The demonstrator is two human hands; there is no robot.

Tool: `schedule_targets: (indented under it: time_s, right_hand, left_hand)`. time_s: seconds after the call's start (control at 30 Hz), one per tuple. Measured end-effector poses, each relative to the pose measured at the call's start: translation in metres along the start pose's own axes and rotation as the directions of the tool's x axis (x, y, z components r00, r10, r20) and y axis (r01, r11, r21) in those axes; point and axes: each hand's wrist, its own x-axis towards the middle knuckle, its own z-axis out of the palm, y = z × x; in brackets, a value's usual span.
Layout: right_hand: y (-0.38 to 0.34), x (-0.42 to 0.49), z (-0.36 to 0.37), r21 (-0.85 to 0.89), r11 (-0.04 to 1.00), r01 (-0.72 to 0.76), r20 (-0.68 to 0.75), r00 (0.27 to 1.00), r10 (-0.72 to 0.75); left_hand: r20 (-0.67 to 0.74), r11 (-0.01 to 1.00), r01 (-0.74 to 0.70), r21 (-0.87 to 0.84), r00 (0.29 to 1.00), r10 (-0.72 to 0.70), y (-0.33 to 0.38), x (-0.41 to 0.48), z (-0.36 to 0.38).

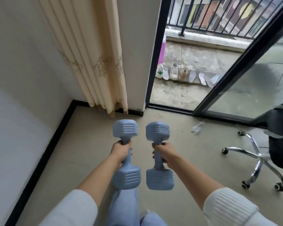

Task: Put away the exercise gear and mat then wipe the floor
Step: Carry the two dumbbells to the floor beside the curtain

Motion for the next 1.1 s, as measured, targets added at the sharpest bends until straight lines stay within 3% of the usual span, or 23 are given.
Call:
schedule_targets:
  time_s: [0.2, 0.4, 0.8, 1.1]
  right_hand:
    - [-0.087, 0.141, 0.024, 0.0, 1.0, -0.027, -0.012, 1.0, 0.027]
    - [-0.111, 0.293, 0.042, 0.08, 0.99, -0.113, -0.016, 0.993, 0.115]
    - [0.01, 0.637, 0.112, 0.112, 0.976, -0.186, 0.04, 0.982, 0.183]
    - [0.07, 0.776, 0.157, 0.097, 0.987, -0.124, 0.087, 0.989, 0.116]
  left_hand:
    - [-0.005, 0.998, 0.048, 0.033, 0.999, -0.047, 0.078, 0.172, -0.008]
    - [-0.011, 0.986, 0.13, 0.108, 0.992, -0.129, 0.091, 0.331, -0.001]
    - [0.03, 0.973, 0.185, 0.138, 0.981, -0.191, -0.043, 0.653, 0.037]
    - [0.029, 0.986, 0.114, 0.123, 0.993, -0.118, -0.117, 0.789, 0.054]
